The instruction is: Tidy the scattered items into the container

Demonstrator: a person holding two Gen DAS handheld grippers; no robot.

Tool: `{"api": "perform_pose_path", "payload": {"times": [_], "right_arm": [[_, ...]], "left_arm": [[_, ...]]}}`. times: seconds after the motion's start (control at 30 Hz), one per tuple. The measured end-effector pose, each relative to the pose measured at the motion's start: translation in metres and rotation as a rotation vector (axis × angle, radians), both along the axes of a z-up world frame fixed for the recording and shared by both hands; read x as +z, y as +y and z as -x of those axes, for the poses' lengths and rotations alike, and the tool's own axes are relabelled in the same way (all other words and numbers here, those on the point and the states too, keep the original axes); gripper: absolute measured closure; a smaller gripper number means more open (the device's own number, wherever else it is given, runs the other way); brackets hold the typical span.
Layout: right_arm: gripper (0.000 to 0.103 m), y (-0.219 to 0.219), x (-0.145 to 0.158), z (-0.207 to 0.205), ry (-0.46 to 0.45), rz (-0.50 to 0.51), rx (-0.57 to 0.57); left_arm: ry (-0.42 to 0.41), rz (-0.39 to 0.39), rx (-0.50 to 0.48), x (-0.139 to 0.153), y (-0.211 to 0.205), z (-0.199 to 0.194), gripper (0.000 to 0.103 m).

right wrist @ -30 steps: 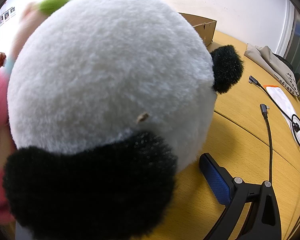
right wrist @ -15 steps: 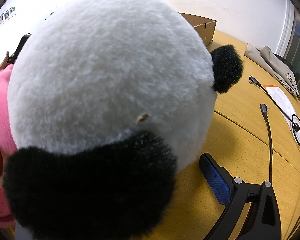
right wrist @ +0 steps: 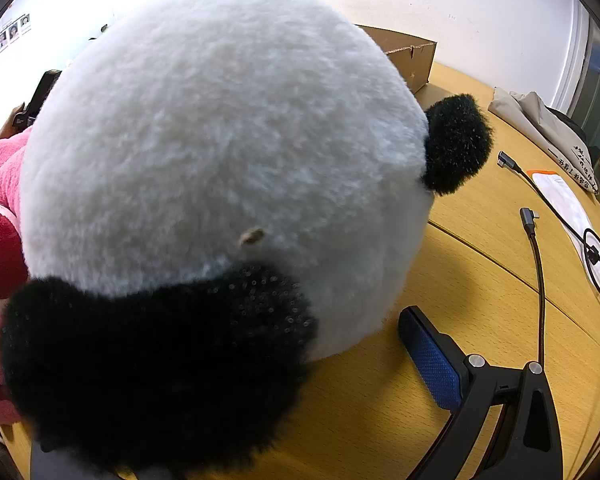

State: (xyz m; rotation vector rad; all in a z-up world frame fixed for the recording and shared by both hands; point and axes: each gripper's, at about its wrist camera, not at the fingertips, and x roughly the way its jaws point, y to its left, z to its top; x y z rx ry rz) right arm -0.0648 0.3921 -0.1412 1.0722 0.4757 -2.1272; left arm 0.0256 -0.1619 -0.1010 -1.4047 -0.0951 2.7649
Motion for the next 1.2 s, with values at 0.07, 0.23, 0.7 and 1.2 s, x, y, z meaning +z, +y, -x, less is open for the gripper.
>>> {"api": "perform_pose_path", "payload": {"times": [0.07, 0.23, 0.7, 1.2], "right_arm": [[0.000, 0.000, 0.000, 0.000, 0.000, 0.000, 0.000], [0.000, -0.003, 0.000, 0.002, -0.006, -0.001, -0.019], [0.000, 0.047, 0.073, -0.112, 0.181, 0.048, -0.242], [0.000, 0.033, 0.194, -0.299, 0.277, 0.347, -0.435]], "left_arm": [[0.053, -0.012, 0.063, 0.016, -0.006, -0.018, 0.001], [0.193, -0.068, 0.170, 0.073, -0.013, -0.080, 0.001], [0.344, 0.044, 0.113, 0.130, 0.059, -0.187, 0.001], [0.402, 0.001, -0.066, 0.178, 0.120, -0.283, 0.001]]}}
